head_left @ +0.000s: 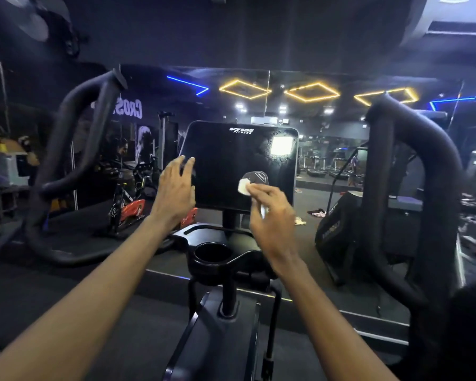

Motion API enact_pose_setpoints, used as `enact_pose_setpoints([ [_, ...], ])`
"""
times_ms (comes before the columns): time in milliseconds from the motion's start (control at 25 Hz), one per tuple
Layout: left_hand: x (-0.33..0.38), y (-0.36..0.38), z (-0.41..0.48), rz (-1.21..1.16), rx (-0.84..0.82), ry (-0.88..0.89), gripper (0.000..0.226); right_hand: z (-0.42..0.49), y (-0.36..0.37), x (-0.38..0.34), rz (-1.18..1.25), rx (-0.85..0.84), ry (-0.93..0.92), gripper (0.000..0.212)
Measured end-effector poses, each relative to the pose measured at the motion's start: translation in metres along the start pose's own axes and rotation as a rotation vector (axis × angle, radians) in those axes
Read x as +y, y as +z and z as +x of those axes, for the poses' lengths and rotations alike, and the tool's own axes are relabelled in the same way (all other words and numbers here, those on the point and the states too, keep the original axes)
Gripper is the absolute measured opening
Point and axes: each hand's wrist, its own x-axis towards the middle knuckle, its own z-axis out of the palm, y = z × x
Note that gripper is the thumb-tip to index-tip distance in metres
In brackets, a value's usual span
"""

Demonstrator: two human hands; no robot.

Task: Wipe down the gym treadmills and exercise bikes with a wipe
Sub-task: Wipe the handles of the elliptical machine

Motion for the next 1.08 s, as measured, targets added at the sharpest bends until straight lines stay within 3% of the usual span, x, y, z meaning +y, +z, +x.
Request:
enact_pose_setpoints([
  [120,-0.017,-0.002,-0.006,-0.081,-0.134,-0.115,0.078,-0.011,0.038,0.008,-0.097,-0.209,-0.023,0.033],
  [280,-0.029,-0.001,-0.017,-0.209,-0.195,-0.114,0.079,-0.013,0.084,0.033,-0.155,-0.406,0.078,0.038],
  [480,-0.046,0.009,-0.026,-0.199,-0.094,-0.076,0.08,0.007,0.127,0.064,-0.236,-0.399,0.166,0.041],
  [680,-0.054,0.021,-0.026,-0.234,0.015,-0.044,0.08,0.005,0.154,0.093,-0.323,-0.422,0.195,0.029],
  [840,-0.056,0.022,-0.029,-0.253,0.047,-0.048,0.079,-0.005,0.172,0.098,-0.41,-0.531,0.08,0.058],
  [1080,-0.058,0.021,-0.03,-0.271,0.045,-0.05,0.081,-0.024,0.182,0.082,-0.666,-0.657,0.0,0.068],
])
